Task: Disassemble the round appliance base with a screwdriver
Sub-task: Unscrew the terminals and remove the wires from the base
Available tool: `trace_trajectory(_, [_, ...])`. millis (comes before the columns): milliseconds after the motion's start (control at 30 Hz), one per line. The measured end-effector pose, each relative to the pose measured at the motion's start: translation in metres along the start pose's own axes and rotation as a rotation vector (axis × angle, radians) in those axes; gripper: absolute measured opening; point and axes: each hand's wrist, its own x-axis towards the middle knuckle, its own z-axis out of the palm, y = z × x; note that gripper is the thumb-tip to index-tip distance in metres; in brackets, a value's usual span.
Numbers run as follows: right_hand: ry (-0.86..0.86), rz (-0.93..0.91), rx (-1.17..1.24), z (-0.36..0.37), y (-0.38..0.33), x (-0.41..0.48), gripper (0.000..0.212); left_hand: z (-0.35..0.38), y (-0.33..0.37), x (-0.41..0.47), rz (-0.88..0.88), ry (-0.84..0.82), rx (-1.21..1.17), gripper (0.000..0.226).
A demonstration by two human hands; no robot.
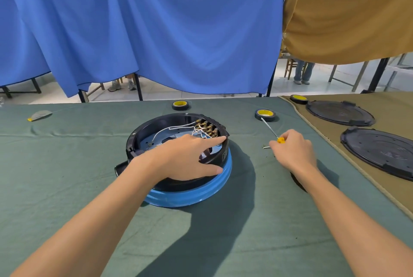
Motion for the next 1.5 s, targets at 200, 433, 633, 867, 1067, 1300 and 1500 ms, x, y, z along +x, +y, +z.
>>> trace_trajectory(200, [-0.137,-0.347,0.125,-0.019,-0.032,-0.018,0.011,0.013,0.011,-0.002,0.047,0.124,0.065,0.067])
trace_trajectory(433, [-0.101,-0.629,0.158,-0.033,-0.062,-0.045,0.014,0.019,0.024,-0.002,0.018,0.17,0.195,0.067])
trace_trajectory(633, [-0.092,-0.634,0.135,-0.032,-0.071,-0.047,0.012,0.014,0.021,-0.002,0.01,0.138,0.203,0.07])
trace_trajectory(867, [-0.13,-0.672,-0.045,-0.029,-0.085,-0.044,0.018,0.003,0.0,-0.003,-0.069,0.19,0.029,0.05])
trace_trajectory(1067, [-0.114,-0.736,-0.182,-0.03,-0.095,-0.042,0.021,0.007,-0.003,0.001,-0.165,0.144,0.037,0.05])
trace_trajectory(1300, [-0.102,-0.795,-0.203,-0.032,-0.103,-0.045,0.018,0.009,-0.002,-0.001,-0.228,0.142,0.122,0.059])
trace_trajectory(1500, [-0.141,-0.818,-0.304,-0.032,-0.11,-0.041,0.021,0.012,-0.008,0.004,-0.231,0.086,0.161,0.065])
